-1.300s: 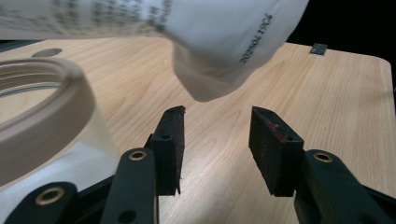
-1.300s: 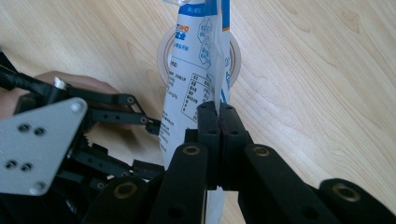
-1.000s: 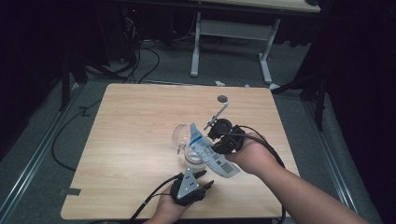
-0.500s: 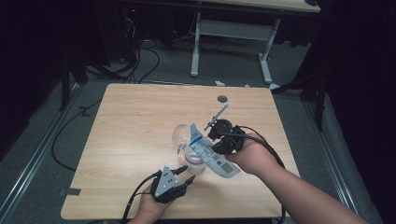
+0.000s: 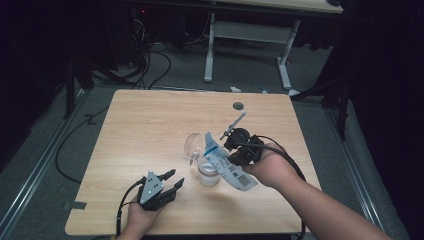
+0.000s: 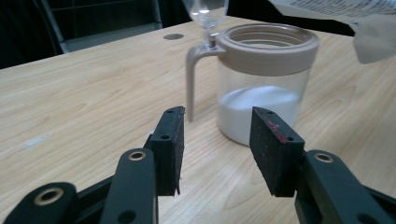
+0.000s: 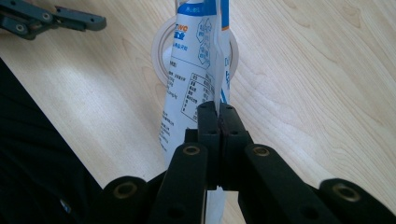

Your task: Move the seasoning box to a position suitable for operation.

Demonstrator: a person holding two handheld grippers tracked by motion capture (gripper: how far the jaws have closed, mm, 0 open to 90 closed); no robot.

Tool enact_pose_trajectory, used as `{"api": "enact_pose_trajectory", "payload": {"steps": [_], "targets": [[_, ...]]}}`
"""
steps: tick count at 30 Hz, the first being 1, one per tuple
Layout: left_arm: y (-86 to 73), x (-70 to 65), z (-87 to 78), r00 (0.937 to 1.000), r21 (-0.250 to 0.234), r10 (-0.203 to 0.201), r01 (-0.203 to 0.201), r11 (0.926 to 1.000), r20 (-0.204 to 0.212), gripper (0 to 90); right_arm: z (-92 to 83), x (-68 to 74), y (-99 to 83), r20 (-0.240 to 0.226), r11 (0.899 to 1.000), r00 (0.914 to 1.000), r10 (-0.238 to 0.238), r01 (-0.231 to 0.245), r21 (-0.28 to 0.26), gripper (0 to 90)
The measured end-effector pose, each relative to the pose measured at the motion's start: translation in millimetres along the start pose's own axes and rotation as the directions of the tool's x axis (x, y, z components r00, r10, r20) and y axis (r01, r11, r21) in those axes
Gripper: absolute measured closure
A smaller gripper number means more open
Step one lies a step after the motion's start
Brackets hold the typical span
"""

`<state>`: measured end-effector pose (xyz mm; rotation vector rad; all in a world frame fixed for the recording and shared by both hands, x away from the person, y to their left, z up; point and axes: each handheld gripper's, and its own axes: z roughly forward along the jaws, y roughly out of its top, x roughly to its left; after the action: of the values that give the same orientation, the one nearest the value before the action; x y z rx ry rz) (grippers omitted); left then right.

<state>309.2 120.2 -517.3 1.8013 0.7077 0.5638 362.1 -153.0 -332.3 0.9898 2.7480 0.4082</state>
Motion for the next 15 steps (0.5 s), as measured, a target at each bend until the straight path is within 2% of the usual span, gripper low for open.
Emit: {"api": "enact_pose_trajectory", "payload": {"steps": [15], "targets": [[-2.2,2.9,-1.0,1.0,0.001,-0.003,0.003,1.0,-0.007,55.4,0.5,-12.7,-12.9,0.019,0.999,0.999,0.04,-0.04,-0.012,89.8]]}}
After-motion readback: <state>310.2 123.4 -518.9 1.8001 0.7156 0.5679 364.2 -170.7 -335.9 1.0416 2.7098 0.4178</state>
